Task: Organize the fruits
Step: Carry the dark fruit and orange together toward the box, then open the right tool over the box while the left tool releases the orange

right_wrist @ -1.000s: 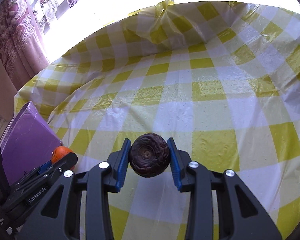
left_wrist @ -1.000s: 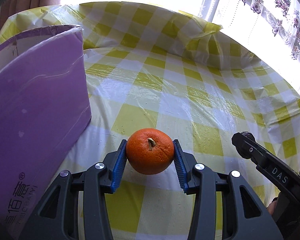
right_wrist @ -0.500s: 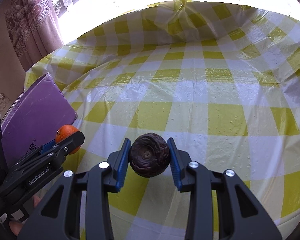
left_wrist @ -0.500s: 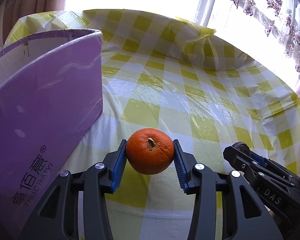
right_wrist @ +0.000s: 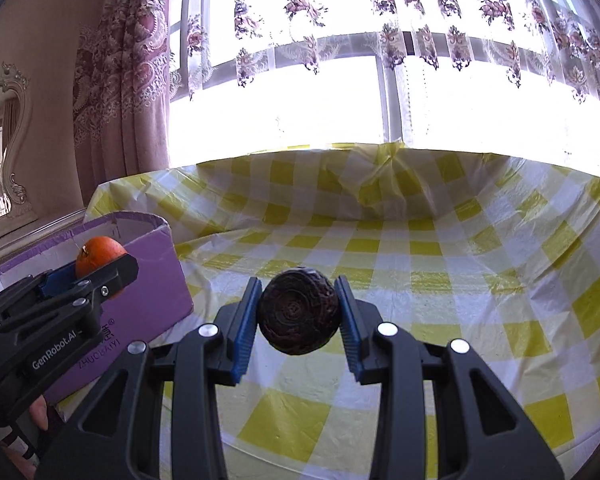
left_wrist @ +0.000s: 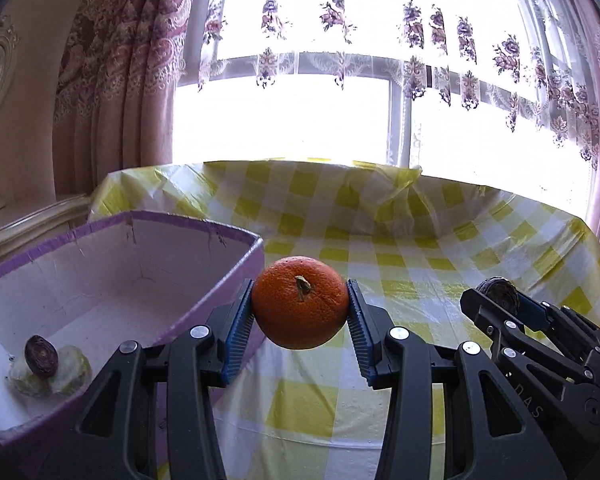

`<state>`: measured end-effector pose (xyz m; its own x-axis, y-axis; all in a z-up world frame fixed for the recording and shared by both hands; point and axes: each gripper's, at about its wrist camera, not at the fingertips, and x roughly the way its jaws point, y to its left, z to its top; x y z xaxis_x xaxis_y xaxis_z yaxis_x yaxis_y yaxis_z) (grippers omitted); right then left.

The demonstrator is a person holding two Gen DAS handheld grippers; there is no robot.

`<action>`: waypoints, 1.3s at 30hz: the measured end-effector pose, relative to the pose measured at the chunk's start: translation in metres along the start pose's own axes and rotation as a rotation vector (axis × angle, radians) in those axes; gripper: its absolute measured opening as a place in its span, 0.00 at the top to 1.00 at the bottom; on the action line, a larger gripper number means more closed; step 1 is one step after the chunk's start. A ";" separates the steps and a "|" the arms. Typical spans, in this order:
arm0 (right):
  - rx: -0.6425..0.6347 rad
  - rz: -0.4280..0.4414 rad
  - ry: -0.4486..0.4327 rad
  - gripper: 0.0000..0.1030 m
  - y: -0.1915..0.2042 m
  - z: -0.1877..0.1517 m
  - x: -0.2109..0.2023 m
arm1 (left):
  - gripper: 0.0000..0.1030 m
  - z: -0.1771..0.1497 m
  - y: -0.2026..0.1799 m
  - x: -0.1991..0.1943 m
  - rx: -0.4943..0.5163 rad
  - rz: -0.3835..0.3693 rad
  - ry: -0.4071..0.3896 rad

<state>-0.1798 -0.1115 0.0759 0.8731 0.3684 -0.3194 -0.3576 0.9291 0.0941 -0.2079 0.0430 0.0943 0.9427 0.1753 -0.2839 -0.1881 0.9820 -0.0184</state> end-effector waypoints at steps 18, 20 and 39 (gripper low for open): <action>-0.157 0.176 -0.215 0.63 0.098 0.048 -0.034 | 0.58 0.046 0.077 -0.078 -0.089 0.265 -0.254; -0.169 0.207 -0.216 0.63 0.109 0.053 -0.032 | 0.58 0.048 0.089 -0.079 -0.104 0.295 -0.245; -0.367 0.421 0.213 0.63 0.237 0.081 0.071 | 0.58 0.041 0.204 -0.033 -0.201 0.484 0.227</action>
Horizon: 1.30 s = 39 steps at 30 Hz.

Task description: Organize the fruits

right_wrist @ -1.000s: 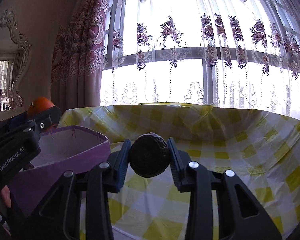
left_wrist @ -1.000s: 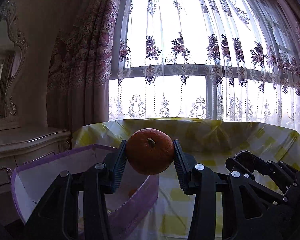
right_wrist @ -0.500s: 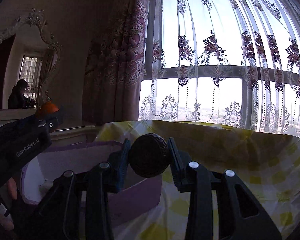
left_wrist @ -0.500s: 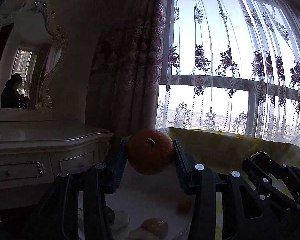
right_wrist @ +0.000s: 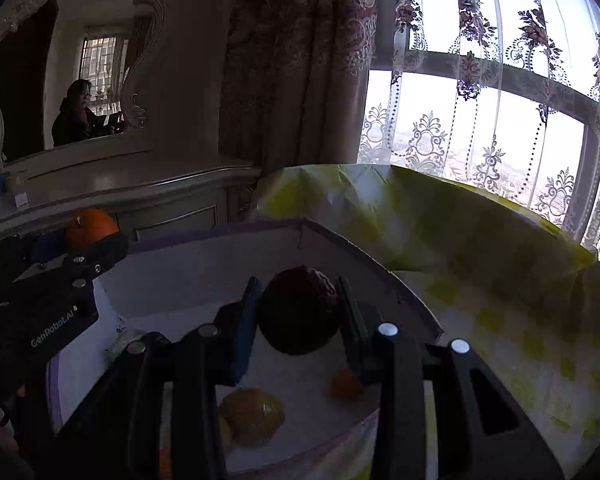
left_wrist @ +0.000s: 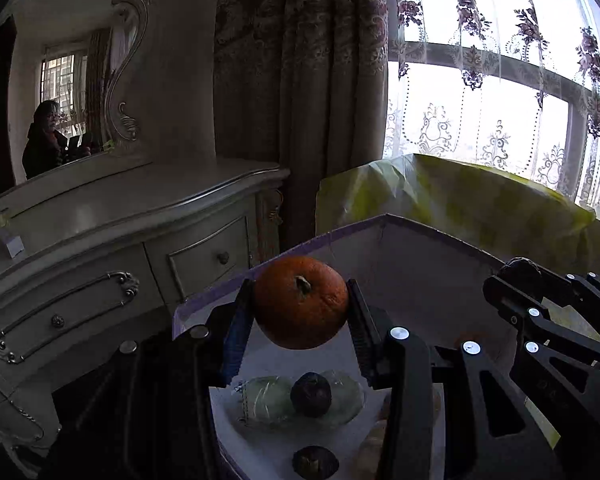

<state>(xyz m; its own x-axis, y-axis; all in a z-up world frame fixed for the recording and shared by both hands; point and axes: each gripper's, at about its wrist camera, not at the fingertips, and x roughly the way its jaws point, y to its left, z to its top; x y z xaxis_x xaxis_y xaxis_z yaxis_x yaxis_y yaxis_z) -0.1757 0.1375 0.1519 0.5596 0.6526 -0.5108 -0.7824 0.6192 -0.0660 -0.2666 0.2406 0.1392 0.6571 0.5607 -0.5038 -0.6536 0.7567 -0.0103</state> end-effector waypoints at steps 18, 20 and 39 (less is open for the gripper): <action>-0.080 0.004 0.553 0.63 0.018 0.002 0.114 | 0.45 -0.009 0.019 0.063 0.019 -0.012 0.345; -0.081 0.011 0.563 0.60 0.018 0.002 0.118 | 0.42 -0.005 0.020 0.064 0.017 -0.012 0.341; -0.078 0.006 0.584 0.02 0.024 0.011 0.118 | 0.16 0.006 0.041 0.057 -0.132 -0.038 0.307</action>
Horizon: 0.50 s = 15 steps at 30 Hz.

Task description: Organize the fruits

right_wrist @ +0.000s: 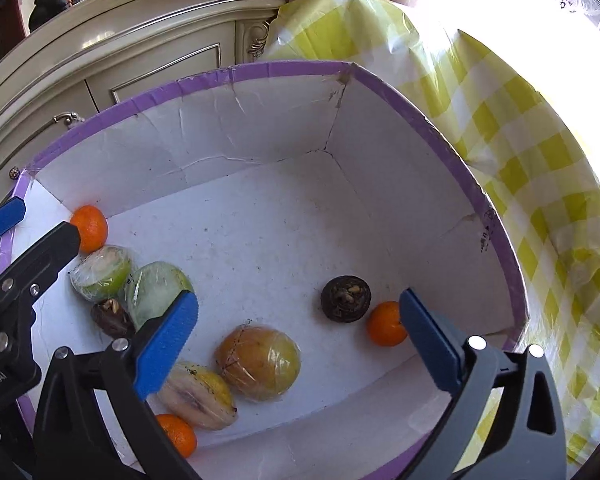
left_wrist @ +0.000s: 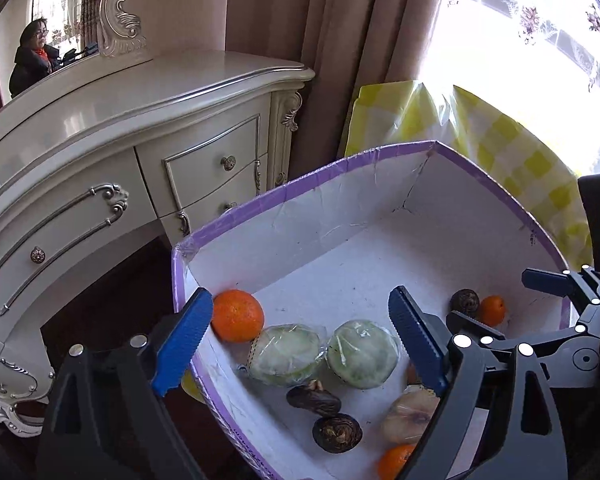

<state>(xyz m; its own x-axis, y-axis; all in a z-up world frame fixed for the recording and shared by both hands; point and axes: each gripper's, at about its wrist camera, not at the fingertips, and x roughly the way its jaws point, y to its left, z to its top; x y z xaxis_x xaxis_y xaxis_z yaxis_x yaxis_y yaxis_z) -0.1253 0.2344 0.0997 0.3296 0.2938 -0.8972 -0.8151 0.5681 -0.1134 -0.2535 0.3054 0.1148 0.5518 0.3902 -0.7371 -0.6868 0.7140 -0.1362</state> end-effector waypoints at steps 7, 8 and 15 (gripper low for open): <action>0.026 0.030 0.026 0.02 0.001 -0.004 -0.009 | 0.16 0.002 -0.008 -0.011 0.039 0.038 -0.047; 0.034 0.037 0.032 0.02 0.000 -0.004 -0.010 | 0.16 0.003 -0.012 -0.011 0.056 0.061 -0.038; 0.019 0.017 0.099 0.02 0.003 -0.009 -0.012 | 0.16 0.009 -0.022 0.010 0.145 0.093 0.184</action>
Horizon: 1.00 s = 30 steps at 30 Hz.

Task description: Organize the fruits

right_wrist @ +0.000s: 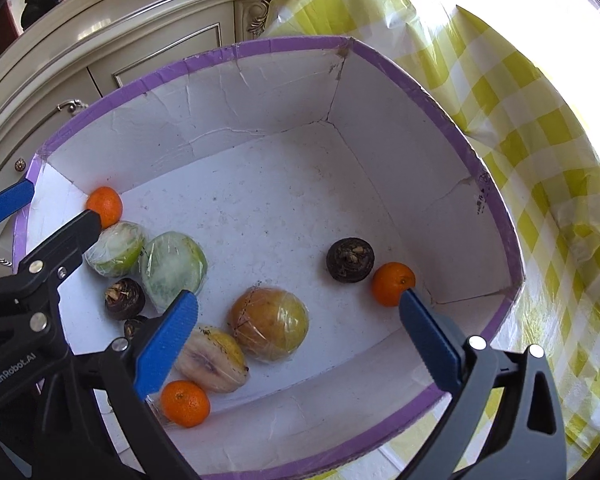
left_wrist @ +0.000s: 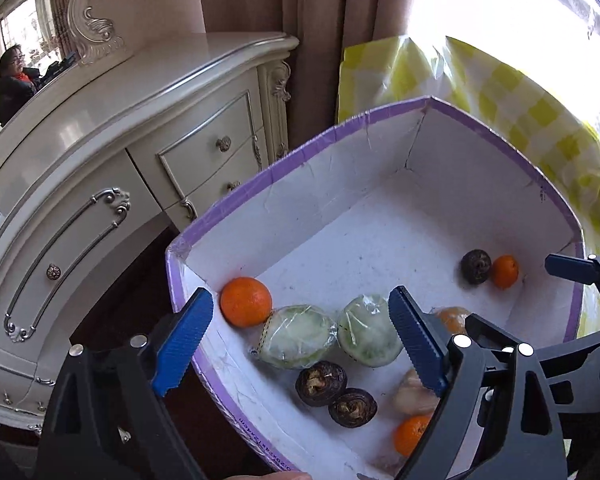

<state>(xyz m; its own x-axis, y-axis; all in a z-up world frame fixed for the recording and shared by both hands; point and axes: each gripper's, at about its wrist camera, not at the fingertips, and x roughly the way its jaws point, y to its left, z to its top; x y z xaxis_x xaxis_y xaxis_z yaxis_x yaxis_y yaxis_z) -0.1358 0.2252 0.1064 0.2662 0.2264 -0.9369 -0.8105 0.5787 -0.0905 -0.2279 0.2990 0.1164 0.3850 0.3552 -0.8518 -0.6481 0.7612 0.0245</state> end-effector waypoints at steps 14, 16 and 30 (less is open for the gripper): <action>0.018 0.009 0.005 0.02 -0.009 -0.013 0.005 | 0.16 0.000 -0.007 0.025 0.020 -0.035 0.115; 0.017 0.003 0.005 0.02 -0.009 -0.014 0.006 | 0.16 0.001 -0.006 0.026 0.019 -0.035 0.116; 0.034 0.002 0.018 0.02 -0.017 -0.019 0.011 | 0.16 0.000 -0.010 0.026 0.020 -0.033 0.119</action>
<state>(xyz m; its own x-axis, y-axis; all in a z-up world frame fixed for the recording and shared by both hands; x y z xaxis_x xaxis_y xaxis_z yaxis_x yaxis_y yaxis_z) -0.1286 0.2028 0.0913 0.2548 0.2132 -0.9432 -0.7930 0.6043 -0.0776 -0.2115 0.3010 0.0946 0.3244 0.2640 -0.9083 -0.6226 0.7825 0.0050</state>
